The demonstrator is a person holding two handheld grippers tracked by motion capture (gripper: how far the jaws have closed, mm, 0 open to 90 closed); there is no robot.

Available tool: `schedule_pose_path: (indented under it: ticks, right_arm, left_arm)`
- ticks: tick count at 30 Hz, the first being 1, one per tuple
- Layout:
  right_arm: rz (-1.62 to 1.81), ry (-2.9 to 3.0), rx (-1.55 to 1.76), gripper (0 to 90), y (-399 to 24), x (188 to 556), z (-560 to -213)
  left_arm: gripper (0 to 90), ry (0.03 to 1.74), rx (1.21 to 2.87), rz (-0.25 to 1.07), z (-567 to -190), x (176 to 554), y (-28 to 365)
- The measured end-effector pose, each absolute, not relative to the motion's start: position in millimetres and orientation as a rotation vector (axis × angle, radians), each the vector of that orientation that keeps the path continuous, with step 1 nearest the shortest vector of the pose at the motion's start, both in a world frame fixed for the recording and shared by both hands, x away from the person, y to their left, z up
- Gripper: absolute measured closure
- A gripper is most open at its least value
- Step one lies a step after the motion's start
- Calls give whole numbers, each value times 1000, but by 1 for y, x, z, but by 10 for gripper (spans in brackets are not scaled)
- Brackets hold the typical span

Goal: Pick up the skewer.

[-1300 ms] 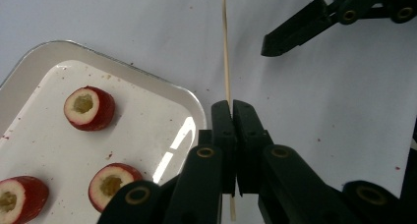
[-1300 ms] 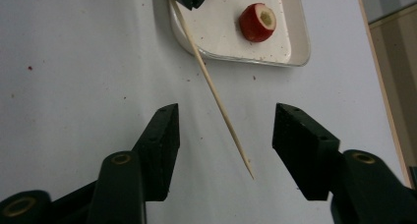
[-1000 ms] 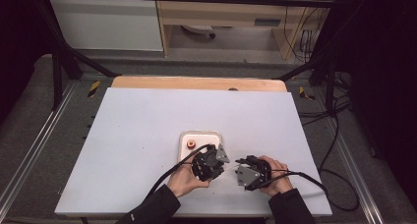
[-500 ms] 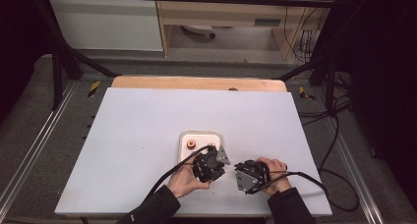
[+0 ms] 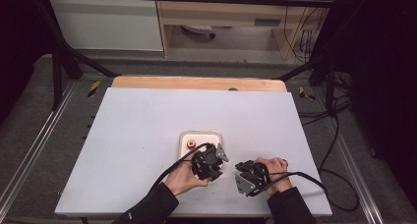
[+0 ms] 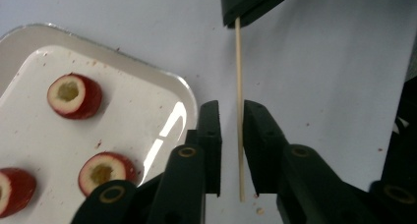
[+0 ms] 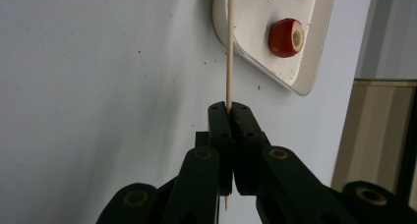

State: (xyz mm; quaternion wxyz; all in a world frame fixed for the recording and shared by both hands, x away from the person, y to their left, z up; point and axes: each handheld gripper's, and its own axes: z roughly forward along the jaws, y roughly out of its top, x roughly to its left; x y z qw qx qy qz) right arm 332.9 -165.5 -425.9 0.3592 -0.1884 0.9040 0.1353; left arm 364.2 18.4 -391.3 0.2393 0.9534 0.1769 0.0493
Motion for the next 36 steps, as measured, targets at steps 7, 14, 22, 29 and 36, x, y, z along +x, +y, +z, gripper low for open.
schedule_pose_path:
  ticks: [7, 14, 22, 29, 36]
  right_arm:
    - [273, 2284, -570, 890, -156, 335, -422]
    - [211, 2266, -618, 890, -149, 335, -420]
    - [205, 2249, -642, 888, -147, 335, -419]
    - [288, 2298, -504, 782, -150, 338, -415]
    - [502, 2418, -75, 511, -167, 346, -408]
  left_arm:
    - [749, 551, 2698, 25, -391, 375, 12]
    - [854, 568, 2767, -2, -396, 381, 0]
    - [885, 566, 2786, 31, -396, 379, -3]
    - [888, 568, 2772, 97, -397, 373, 0]
    - [887, 582, 2705, 137, -399, 366, 14]
